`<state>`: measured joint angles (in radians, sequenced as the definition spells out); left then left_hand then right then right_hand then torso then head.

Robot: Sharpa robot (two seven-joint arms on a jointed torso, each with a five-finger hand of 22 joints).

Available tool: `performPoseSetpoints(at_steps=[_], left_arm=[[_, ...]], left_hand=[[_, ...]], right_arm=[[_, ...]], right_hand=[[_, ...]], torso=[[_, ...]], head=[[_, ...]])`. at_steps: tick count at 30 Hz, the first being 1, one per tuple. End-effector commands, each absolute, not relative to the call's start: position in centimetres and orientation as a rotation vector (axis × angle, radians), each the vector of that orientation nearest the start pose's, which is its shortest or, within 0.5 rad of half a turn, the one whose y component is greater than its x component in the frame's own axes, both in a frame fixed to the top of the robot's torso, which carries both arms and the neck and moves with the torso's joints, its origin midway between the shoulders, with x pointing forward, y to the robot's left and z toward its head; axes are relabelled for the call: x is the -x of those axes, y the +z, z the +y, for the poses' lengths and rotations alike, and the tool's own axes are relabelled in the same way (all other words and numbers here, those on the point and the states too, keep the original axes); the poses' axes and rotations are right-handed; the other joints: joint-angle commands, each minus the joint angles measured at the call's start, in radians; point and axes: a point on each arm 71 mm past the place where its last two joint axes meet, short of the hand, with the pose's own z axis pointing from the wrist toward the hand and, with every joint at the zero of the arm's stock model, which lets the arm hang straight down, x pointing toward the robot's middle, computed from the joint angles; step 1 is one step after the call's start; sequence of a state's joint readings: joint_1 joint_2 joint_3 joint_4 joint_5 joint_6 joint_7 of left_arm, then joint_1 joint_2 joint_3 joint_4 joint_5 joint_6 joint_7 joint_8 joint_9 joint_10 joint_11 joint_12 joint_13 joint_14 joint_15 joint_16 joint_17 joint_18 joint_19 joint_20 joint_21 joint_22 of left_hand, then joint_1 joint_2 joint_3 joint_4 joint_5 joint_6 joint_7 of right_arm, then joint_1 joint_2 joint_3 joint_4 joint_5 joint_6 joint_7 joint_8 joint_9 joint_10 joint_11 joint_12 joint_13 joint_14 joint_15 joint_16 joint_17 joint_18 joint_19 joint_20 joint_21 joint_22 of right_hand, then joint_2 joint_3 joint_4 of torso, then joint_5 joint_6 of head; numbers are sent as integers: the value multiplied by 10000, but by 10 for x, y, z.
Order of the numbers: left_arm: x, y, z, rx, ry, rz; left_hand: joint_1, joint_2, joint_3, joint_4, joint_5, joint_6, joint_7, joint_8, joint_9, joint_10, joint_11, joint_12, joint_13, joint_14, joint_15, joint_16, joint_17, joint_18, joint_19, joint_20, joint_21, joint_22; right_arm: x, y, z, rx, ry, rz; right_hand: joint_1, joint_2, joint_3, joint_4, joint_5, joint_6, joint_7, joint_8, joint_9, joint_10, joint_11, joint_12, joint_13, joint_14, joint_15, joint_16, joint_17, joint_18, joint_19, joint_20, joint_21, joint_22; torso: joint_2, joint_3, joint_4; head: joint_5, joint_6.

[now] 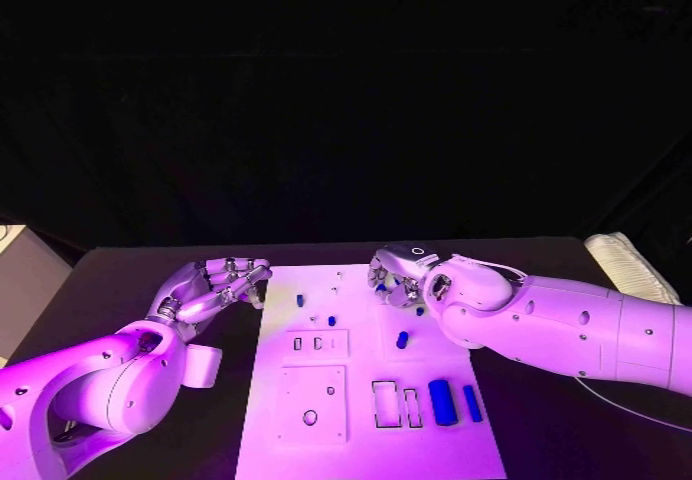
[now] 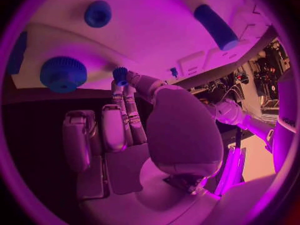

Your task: Assemble the parts on the task board

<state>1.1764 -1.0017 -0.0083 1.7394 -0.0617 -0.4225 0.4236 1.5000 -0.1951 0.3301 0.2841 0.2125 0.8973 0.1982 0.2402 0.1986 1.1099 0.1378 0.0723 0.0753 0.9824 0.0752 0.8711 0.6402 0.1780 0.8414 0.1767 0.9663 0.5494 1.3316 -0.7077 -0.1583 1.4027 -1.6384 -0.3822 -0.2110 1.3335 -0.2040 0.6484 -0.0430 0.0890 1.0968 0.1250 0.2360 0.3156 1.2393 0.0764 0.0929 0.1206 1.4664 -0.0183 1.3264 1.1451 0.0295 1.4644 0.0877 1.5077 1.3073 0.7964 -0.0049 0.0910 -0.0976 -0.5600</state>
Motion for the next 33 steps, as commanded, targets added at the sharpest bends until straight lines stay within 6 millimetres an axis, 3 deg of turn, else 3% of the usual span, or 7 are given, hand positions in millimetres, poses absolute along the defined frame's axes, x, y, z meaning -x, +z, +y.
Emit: performPoseSetpoints(at_steps=[1, 7, 17, 26, 33], left_arm=[[-449, -156, 226, 10538, -15404, 13598], [-449, -156, 227, 10547, -15393, 13602], [-449, -155, 226, 10545, -15407, 13613], [-449, -154, 226, 10526, -15434, 13623], [-449, -153, 225, 10501, -15474, 13635]], left_hand=[[-23, -25, 52, -2, -36, -40, 36, -63, 13, -26, 44, -35, 17, -52, 16, 47, 13, 43, -89, -1, 55, 9], [-23, -25, 52, -2, -36, -40, 36, -63, 13, -26, 44, -35, 17, -52, 16, 47, 13, 43, -89, -1, 55, 9], [-23, -25, 52, -2, -36, -40, 36, -63, 13, -26, 44, -35, 17, -52, 16, 47, 13, 43, -89, -1, 55, 9], [-30, -18, 63, 0, -46, -46, 35, -66, 17, -36, 44, -36, 17, -67, 18, 65, 18, 43, -108, 1, 81, 24], [-30, -18, 63, 0, -46, -46, 35, -66, 17, -36, 44, -36, 17, -67, 18, 65, 18, 43, -108, 1, 81, 24]], right_arm=[[-515, -157, -166, 3212, 4652, 14648], [-514, -152, -155, 3137, 4865, 14252], [-523, -143, -134, 3127, 4978, 13616], [-530, -141, -119, 3231, 4932, 13333], [-535, -140, -111, 3309, 4864, 13182]], right_hand=[[53, 41, 20, -43, 35, -10, -20, 24, 21, 309, -213, 77, 253, 292, -39, 61, 3, -82, 584, -37, 68, 1709], [57, 41, 25, -52, 34, -6, -19, 27, 27, 318, -214, 79, 258, 292, -41, 63, 3, -87, 595, -38, 81, 1731], [64, 28, 32, -75, 31, 1, -14, 33, 42, 335, -215, 81, 269, 298, -43, 81, 24, -102, 630, -40, 123, 1800], [55, 17, 30, -81, 27, 4, -11, 35, 51, 347, -213, 82, 276, 302, -43, 94, 38, -109, 644, -41, 140, 1827], [54, 15, 31, -83, 27, 3, -10, 35, 53, 350, -213, 83, 278, 304, -43, 99, 46, -109, 645, -41, 140, 1828]], torso=[[14, -4, 8], [15, -13, 2], [43, -35, 49], [62, -31, 38], [74, -29, 74]], head=[[12, 0], [21, 13], [10, 84], [40, 84], [41, 94]])
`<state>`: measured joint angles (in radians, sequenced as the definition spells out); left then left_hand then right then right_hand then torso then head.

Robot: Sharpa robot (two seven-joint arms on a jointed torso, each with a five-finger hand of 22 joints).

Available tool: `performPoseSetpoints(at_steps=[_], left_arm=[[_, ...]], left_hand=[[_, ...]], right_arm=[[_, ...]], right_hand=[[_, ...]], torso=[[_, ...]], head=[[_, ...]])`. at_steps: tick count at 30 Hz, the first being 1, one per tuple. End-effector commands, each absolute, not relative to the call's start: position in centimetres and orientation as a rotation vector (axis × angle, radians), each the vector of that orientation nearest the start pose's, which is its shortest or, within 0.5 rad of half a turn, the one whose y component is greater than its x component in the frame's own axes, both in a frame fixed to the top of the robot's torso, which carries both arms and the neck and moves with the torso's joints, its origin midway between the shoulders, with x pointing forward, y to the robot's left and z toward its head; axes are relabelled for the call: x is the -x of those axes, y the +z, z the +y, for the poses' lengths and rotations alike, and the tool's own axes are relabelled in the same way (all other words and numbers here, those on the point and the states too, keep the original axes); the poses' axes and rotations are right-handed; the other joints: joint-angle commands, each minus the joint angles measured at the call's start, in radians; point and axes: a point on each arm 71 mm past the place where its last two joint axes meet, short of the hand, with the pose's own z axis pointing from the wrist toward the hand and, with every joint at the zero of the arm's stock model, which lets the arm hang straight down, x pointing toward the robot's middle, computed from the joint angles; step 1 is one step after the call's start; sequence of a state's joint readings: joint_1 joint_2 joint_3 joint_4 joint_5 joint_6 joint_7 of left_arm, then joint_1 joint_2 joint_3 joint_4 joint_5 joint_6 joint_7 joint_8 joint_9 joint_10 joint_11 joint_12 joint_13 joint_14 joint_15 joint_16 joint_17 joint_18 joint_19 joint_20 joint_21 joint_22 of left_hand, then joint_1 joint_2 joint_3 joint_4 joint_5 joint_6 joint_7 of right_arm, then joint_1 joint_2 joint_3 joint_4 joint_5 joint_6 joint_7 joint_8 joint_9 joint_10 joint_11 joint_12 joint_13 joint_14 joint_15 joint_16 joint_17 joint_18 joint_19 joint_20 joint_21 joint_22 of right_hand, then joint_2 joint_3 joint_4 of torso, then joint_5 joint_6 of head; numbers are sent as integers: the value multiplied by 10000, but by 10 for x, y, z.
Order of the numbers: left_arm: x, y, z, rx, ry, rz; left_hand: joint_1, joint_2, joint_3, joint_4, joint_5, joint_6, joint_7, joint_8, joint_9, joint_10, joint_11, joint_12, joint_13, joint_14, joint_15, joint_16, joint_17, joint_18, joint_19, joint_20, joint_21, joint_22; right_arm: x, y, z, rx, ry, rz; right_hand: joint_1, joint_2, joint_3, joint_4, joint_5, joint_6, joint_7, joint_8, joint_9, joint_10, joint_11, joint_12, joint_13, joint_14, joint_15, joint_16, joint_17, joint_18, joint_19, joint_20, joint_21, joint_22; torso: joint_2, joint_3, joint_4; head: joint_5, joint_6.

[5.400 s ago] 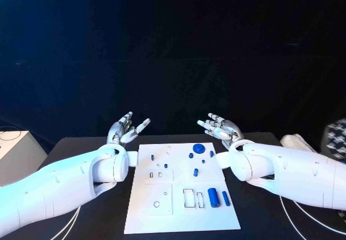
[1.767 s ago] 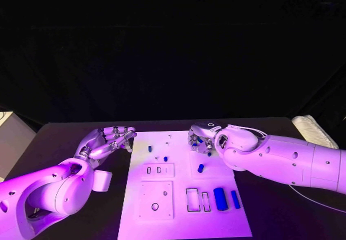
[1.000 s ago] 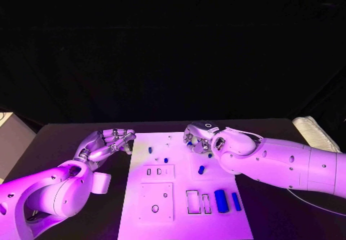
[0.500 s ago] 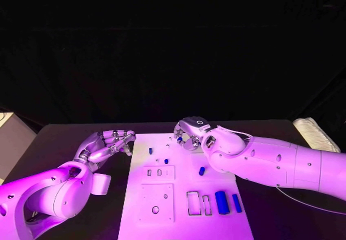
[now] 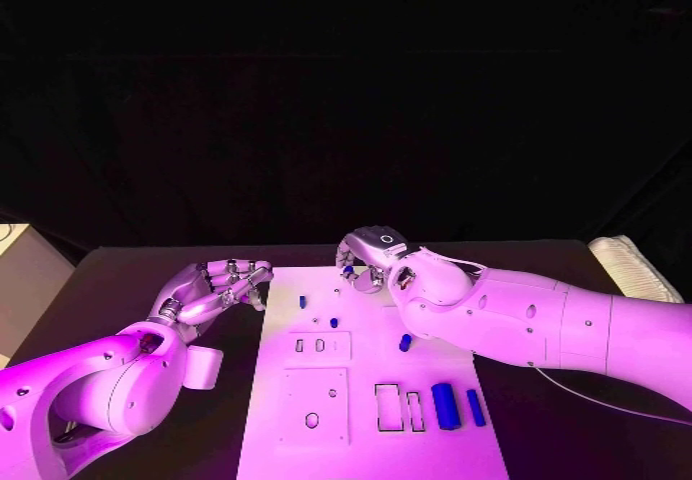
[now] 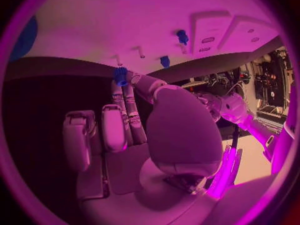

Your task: Assemble the parts on the task board

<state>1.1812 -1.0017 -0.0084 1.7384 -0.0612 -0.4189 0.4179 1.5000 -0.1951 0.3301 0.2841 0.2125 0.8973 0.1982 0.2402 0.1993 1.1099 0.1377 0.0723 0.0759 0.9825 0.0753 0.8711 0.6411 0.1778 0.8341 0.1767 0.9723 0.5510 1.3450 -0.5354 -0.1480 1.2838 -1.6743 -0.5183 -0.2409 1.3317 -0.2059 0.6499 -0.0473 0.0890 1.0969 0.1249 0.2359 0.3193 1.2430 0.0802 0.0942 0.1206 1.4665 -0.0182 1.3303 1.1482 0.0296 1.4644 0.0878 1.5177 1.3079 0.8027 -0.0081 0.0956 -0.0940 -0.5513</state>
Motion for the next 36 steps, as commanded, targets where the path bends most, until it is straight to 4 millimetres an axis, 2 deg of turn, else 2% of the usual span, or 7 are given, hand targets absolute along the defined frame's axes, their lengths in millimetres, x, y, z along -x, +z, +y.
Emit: performPoseSetpoints(at_steps=[1, 7, 12, 18, 36], left_arm=[[-449, -153, 224, 10496, -15487, 13640], [-449, -152, 224, 10475, -15513, 13645], [-450, -150, 224, 10439, -15524, 13617], [-450, -148, 224, 10403, -15548, 13600], [-451, -147, 225, 10383, -15529, 13586]], left_hand=[[-30, -19, 64, 0, -46, -46, 35, -66, 10, -36, 45, -36, 11, -68, 18, 66, 9, 45, -36, 1, 20, 8], [-30, -19, 64, 0, -46, -46, 35, -66, 10, -36, 45, -36, 11, -68, 18, 66, 9, 45, -36, 1, 20, 8], [-30, -19, 64, 0, -46, -46, 35, -66, 10, -36, 45, -36, 11, -68, 18, 66, 9, 45, -36, 1, 20, 8], [-26, -13, 79, -4, -50, -51, 32, -68, 14, -45, 44, -37, 11, -80, 18, 84, 13, 46, -54, 3, 45, 23], [-20, -10, 90, -8, -52, -56, 29, -70, 16, -51, 44, -39, 10, -88, 18, 96, 15, 46, -65, 4, 61, 32]], right_arm=[[-535, -140, -111, 3320, 4858, 13174], [-538, -142, -107, 3360, 4819, 13187], [-540, -144, -106, 3378, 4776, 13210], [-541, -145, -105, 3387, 4748, 13225], [-543, -150, -106, 3448, 4595, 13471]], right_hand=[[72, 33, 15, -40, 27, 3, -9, 37, 16, 313, -251, 70, 278, 304, -44, 60, 15, -110, 645, -42, 41, 1823], [70, 30, 18, -45, 26, 4, -9, 38, 22, 318, -251, 70, 282, 302, -45, 54, 0, -110, 646, -43, 42, 1824], [70, 30, 18, -45, 26, 4, -9, 38, 22, 318, -251, 70, 282, 302, -45, 54, 0, -110, 646, -43, 42, 1824], [61, 26, 18, -47, 25, 4, -7, 38, 27, 322, -249, 67, 286, 303, -44, 59, 4, -108, 642, -43, 37, 1817], [38, 17, 20, -49, 24, 4, -6, 38, 42, 326, -247, 59, 295, 303, -42, 61, -6, -107, 641, -43, 36, 1815]], torso=[[16, 7, 36], [55, 0, 105], [87, -19, 124], [86, -15, 138], [107, -15, 112]], head=[[7, 6], [-14, -13], [-29, -1], [-15, -21], [23, -63]])
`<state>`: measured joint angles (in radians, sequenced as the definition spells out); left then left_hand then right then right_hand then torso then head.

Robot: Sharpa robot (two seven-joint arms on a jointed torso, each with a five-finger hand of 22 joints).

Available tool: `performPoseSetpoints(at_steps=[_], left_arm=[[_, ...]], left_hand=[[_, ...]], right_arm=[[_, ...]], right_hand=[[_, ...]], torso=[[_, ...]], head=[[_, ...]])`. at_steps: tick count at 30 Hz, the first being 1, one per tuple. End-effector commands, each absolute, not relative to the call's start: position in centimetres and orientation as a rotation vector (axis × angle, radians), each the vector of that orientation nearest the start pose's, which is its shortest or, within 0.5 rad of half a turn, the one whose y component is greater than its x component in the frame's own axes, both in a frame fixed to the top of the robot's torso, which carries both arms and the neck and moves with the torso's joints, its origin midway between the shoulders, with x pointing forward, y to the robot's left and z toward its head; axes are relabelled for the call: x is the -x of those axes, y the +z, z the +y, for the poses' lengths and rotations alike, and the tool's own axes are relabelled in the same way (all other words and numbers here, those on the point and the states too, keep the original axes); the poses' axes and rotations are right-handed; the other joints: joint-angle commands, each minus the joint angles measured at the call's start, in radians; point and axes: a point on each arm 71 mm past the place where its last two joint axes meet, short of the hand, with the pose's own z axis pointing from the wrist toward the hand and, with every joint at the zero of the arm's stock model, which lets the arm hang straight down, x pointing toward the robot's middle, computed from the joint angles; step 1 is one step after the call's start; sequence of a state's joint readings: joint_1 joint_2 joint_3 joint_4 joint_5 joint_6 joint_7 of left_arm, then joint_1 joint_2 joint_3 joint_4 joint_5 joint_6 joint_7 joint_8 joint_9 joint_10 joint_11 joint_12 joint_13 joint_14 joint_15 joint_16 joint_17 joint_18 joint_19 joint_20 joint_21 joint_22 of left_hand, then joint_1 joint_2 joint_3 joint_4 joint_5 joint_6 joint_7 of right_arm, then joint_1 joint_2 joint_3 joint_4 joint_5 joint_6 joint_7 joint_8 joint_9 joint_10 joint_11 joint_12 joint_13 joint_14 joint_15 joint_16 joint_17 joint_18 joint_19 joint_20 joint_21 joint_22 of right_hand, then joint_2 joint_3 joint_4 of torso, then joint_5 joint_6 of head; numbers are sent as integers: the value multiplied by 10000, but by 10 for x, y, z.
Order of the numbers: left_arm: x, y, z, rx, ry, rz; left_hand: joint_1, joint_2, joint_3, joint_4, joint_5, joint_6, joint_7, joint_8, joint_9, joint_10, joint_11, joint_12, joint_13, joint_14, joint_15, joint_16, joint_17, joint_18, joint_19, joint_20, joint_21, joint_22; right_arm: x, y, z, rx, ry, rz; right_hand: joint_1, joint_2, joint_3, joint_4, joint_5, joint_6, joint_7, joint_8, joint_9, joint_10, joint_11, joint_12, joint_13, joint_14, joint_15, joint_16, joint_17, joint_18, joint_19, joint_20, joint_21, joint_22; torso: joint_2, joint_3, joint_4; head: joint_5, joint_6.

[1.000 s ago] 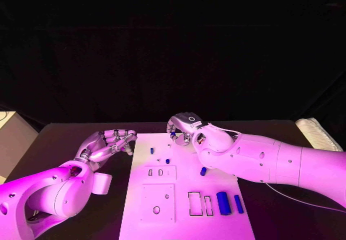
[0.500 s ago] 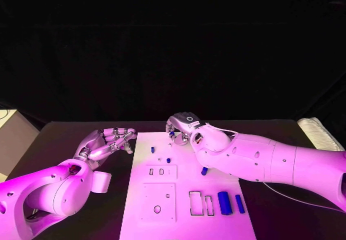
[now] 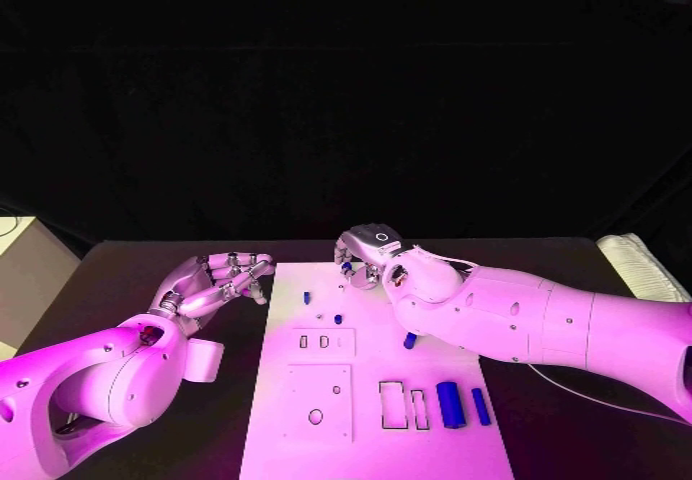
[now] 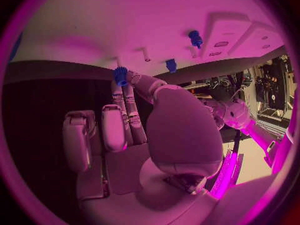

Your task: Assemble the parts on the task board

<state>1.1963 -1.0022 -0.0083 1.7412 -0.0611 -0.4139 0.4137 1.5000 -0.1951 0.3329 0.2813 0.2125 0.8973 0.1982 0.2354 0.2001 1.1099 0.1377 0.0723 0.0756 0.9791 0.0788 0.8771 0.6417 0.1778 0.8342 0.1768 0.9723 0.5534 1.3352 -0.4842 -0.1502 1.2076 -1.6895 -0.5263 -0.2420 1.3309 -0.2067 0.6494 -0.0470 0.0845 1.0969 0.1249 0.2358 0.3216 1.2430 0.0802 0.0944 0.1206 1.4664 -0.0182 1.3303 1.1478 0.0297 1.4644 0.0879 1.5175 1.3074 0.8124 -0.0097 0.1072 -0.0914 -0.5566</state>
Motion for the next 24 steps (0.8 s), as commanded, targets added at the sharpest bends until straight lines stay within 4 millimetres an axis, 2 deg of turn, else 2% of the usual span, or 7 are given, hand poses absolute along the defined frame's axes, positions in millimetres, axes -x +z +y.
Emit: performPoseSetpoints(at_steps=[1, 14, 20, 24], left_arm=[[-451, -147, 225, 10382, -15529, 13586], [-451, -147, 225, 10384, -15526, 13590], [-451, -147, 226, 10391, -15507, 13587], [-451, -147, 226, 10391, -15505, 13587]], left_hand=[[-20, -10, 62, 20, -52, -56, 29, -22, 8, -51, 44, -39, 13, -54, -18, 36, 9, 47, -66, 4, 62, 8], [-20, -10, 62, 20, -52, -56, 29, -22, 8, -51, 44, -39, 13, -54, -18, 36, 9, 47, -66, 4, 62, 8], [-20, -10, 62, 20, -52, -56, 29, -22, 8, -51, 44, -39, 13, -54, -18, 36, 9, 47, -66, 4, 62, 8], [-20, -10, 62, 20, -52, -56, 29, -22, 8, -51, 44, -39, 13, -54, -18, 36, 9, 47, -66, 4, 62, 8]], right_arm=[[-543, -150, -106, 3450, 4594, 13483], [-544, -155, -104, 3503, 4561, 13648], [-543, -157, -104, 3527, 4569, 13723], [-543, -158, -104, 3531, 4554, 13756]], right_hand=[[46, 26, 25, -52, 69, 4, -5, 39, 19, 326, -246, 57, 295, 303, -42, 62, -2, -108, 641, -43, 38, 1820], [31, 21, 27, -52, 68, 3, -6, 39, 28, 327, -246, 51, 300, 302, -41, 63, -8, -106, 636, -43, 33, 1812], [19, 16, 24, -51, 67, 2, -5, 38, 33, 327, -244, 47, 303, 300, -41, 58, -21, -104, 632, -43, 28, 1804], [19, 16, 24, -51, 67, 2, -5, 38, 33, 327, -244, 47, 303, 300, -41, 58, -21, -104, 632, -43, 28, 1804]], torso=[[9, 1, -1], [26, -3, 22], [30, -9, 2], [25, -15, 11]], head=[[-8, -12], [-8, -25], [4, -35], [-5, -38]])
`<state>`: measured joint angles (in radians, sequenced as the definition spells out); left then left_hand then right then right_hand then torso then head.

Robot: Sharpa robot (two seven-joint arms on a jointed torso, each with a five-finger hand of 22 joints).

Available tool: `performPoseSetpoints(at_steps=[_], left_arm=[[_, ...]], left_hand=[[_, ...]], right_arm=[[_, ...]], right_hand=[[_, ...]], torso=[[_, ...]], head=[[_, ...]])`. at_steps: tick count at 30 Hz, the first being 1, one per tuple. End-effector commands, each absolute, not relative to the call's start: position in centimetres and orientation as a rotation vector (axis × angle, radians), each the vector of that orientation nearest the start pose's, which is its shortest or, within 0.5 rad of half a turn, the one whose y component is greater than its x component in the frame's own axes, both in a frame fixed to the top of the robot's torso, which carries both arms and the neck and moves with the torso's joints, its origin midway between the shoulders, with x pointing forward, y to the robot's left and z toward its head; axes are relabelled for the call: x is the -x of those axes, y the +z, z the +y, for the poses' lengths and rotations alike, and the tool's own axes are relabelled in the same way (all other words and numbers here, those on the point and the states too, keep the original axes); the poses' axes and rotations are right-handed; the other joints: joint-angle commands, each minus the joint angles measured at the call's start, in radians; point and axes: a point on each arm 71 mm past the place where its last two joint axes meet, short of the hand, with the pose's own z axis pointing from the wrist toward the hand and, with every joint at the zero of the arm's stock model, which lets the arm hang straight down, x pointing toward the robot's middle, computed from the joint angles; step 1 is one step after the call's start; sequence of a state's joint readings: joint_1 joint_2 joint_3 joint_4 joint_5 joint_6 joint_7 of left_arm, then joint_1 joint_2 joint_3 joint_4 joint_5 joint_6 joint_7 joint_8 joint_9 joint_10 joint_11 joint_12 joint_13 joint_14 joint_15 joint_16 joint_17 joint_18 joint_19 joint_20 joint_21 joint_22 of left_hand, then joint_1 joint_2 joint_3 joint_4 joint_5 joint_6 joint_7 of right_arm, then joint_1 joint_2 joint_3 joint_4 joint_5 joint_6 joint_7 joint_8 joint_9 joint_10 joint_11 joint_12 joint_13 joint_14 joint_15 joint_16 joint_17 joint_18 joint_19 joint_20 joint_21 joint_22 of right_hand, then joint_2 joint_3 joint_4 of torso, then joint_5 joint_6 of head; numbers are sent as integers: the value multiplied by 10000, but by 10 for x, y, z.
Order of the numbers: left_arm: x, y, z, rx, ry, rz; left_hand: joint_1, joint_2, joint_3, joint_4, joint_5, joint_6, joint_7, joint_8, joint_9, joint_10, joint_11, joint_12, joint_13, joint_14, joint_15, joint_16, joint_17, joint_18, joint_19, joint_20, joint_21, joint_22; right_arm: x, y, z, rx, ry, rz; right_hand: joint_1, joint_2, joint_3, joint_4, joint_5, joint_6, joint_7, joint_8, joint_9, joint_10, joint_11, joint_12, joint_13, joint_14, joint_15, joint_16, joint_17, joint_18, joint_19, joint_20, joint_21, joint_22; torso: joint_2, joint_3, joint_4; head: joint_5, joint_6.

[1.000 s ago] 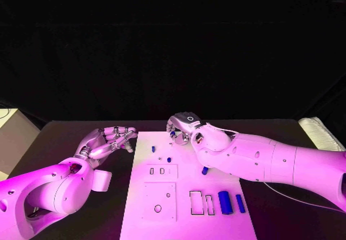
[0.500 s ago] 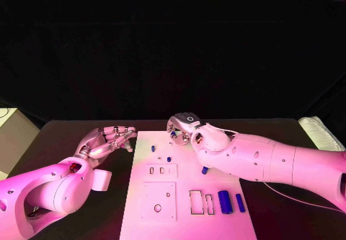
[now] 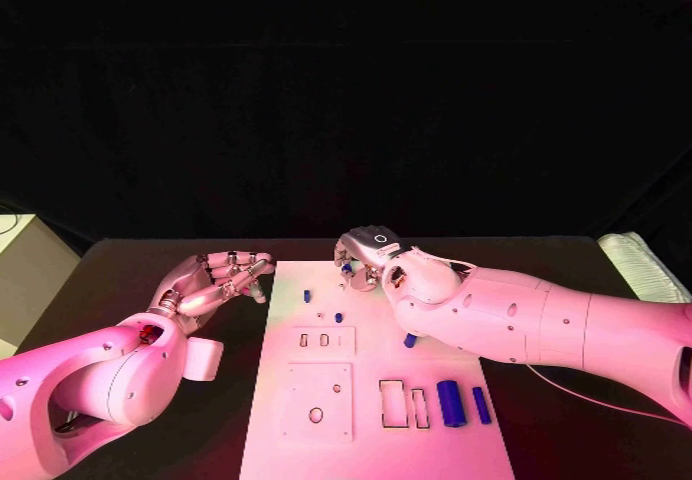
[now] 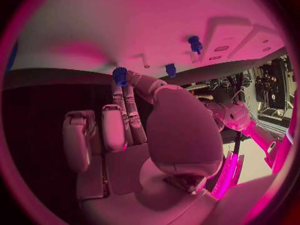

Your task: Assemble the parts on the task board

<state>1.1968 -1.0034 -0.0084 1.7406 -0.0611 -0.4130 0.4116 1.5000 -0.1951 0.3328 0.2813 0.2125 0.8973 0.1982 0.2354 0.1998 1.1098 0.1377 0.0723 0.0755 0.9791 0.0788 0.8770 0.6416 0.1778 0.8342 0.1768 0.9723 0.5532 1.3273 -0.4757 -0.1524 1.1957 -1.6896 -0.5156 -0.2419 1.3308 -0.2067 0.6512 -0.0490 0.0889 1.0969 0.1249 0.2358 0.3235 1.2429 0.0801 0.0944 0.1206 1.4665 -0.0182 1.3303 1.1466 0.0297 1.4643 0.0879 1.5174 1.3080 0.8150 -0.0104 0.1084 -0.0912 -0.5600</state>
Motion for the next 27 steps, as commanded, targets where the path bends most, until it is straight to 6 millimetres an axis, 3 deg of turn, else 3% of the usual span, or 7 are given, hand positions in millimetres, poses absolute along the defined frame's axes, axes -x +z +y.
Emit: performPoseSetpoints(at_steps=[1, 8, 12, 16, 27], left_arm=[[-451, -147, 226, 10392, -15503, 13586], [-451, -147, 226, 10399, -15484, 13582], [-451, -147, 226, 10404, -15477, 13588], [-452, -147, 227, 10409, -15469, 13592], [-452, -147, 228, 10421, -15429, 13581]], left_hand=[[-20, -10, 63, 19, -52, -56, 29, -22, 11, -51, 44, -39, 14, -54, -18, 36, 10, 46, -66, 3, 62, 10], [-20, -10, 63, 19, -52, -56, 29, -22, 11, -51, 44, -39, 14, -54, -18, 36, 10, 46, -66, 3, 62, 10], [-20, -10, 63, 19, -52, -56, 29, -22, 11, -51, 44, -39, 14, -54, -18, 36, 10, 46, -66, 3, 62, 10], [-20, -10, 63, 19, -52, -56, 29, -22, 11, -51, 44, -39, 14, -54, -18, 36, 10, 46, -66, 3, 62, 10], [-10, -13, 86, 12, -58, -68, 34, -28, 18, -65, 47, -40, 14, -77, -17, 65, 14, 48, -99, 7, 105, 36]], right_arm=[[-543, -158, -104, 3530, 4552, 13759], [-545, -158, -105, 3477, 4523, 13696], [-546, -158, -105, 3473, 4565, 13641], [-546, -157, -105, 3465, 4615, 13613], [-544, -156, -106, 3392, 4801, 13501]], right_hand=[[20, 16, 6, -31, 23, 2, -5, 39, 13, 328, -244, 47, 303, 300, -41, 58, -9, -105, 632, -43, 29, 1798], [-100, -67, 70, -43, 34, -213, 44, -81, 46, 83, -165, -147, 279, 205, 16, -107, -313, -13, 413, -8, -222, 1403], [-345, -342, 234, -28, 41, -709, 239, -388, 53, -748, 82, -346, 40, -100, 219, -742, -1294, 290, -317, 156, -1125, 73], [-456, -511, 147, -18, 32, -971, 318, -566, 66, -1453, 213, -331, -218, -195, 317, -1026, -1714, 477, -736, 266, -1777, -782], [-379, -483, -356, -9, 50, -1117, 277, -720, 87, -1916, 239, -303, -441, -207, 334, -1156, -1938, 561, -852, 292, -2192, -1232]], torso=[[0, -8, 3], [8, -7, 1], [12, -9, 2], [13, -6, 6], [22, -6, 1]], head=[[-18, -7], [-32, 29], [-31, 39], [-30, 36], [-18, 38]])
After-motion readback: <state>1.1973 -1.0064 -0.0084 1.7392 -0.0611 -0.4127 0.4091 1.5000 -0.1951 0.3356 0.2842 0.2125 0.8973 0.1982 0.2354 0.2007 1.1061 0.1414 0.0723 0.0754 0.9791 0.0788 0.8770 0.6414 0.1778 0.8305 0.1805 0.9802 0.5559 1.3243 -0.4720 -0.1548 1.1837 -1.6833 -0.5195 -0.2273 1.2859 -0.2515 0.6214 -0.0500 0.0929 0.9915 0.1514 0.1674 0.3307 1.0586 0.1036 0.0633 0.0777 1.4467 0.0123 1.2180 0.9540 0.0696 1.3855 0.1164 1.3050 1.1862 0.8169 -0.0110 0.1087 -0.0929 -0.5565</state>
